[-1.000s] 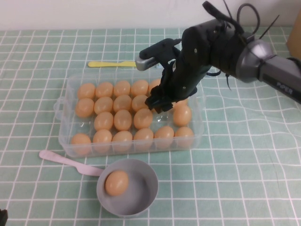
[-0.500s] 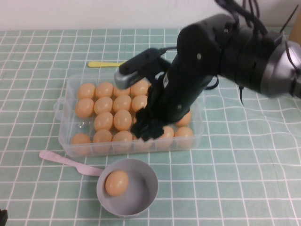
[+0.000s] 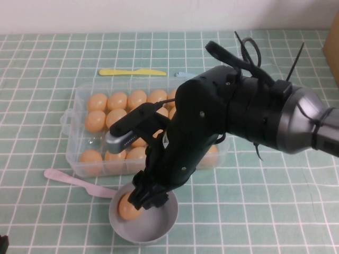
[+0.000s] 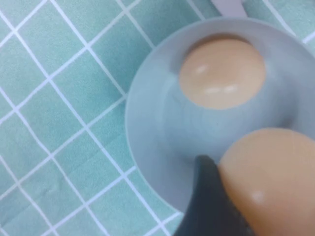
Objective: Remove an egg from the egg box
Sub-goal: Place the egg in the bowl
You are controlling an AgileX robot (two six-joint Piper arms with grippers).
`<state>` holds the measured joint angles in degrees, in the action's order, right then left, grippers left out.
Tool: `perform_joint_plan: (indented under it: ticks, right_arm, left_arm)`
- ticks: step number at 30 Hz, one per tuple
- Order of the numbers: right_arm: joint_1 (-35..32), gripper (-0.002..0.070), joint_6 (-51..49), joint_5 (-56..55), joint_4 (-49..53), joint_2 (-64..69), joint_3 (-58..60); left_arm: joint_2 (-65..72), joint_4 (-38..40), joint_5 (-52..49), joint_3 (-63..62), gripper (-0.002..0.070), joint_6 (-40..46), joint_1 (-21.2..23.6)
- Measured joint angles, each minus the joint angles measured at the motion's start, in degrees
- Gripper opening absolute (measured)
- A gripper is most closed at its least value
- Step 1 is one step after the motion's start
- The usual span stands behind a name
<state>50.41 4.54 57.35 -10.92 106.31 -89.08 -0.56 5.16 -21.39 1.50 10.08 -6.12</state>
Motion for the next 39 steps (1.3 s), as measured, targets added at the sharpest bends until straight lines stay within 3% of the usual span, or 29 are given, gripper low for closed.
perform_joint_plan:
  ticks: [21, 30, 39]
  right_arm:
    - [0.6, 0.0379, 0.0, -2.2, -0.4, 7.8, 0.1]
    - [0.6, 0.0419, 0.0, -2.3, -0.2, 8.2, 0.1]
    - [0.6, 0.0519, 0.0, -2.3, 0.0, 8.1, 0.1]
  left_arm:
    - [0.0, 0.0, 0.0, 0.0, -0.0004, 0.0, 0.0]
    - [0.0, 0.0, 0.0, 0.0, -0.0004, 0.0, 0.0]
    - [0.0, 0.0, 0.0, 0.0, -0.0004, 0.0, 0.0]
